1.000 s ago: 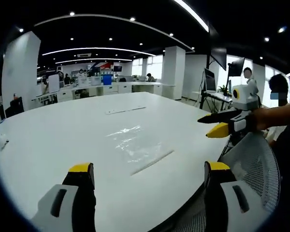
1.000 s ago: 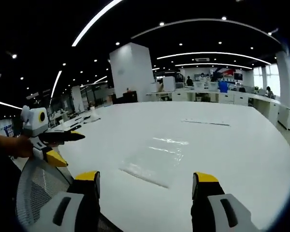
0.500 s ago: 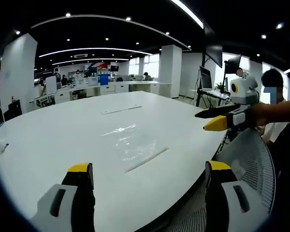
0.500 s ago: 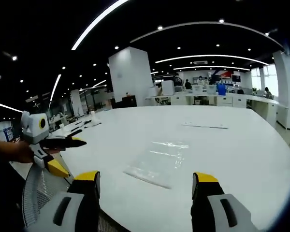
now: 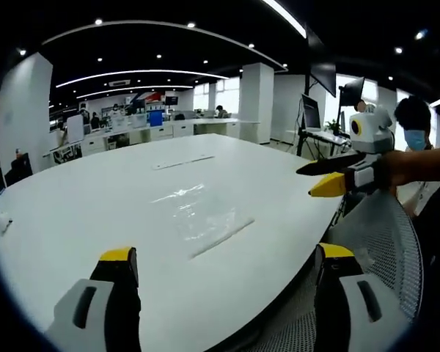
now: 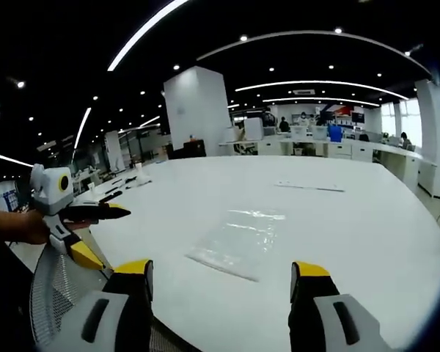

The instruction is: Open the resealable bag by pulling the two sides of the seal apart until the entire bag opening is separated and visibly accessible.

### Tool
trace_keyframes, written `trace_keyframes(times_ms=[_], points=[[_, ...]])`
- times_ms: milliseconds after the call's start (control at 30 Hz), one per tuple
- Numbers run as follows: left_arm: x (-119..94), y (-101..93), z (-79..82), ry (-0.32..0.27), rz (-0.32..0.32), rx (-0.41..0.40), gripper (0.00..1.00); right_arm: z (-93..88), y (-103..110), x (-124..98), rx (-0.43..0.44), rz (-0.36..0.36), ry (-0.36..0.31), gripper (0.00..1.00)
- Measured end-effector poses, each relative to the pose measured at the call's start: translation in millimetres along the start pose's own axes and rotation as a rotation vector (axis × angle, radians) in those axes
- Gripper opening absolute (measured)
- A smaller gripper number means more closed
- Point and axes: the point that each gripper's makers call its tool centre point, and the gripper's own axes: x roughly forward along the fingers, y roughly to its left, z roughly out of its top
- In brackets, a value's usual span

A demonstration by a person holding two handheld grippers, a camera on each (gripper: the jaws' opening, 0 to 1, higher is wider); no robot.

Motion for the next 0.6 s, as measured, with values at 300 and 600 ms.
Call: trace_keyframes(times_ms=[300,600], points=[[-0.7,0.8,-3.8,0.014,0.006,0.015,0.99,-2.0,2.4,0.1,-0.016,0.003,0.005,0.74],[-1.9,1.0,-1.2,-0.003,0.008,0.0,0.99,-4.5,1.2,-0.1,-0.012,-0.013,0.016,0.73]])
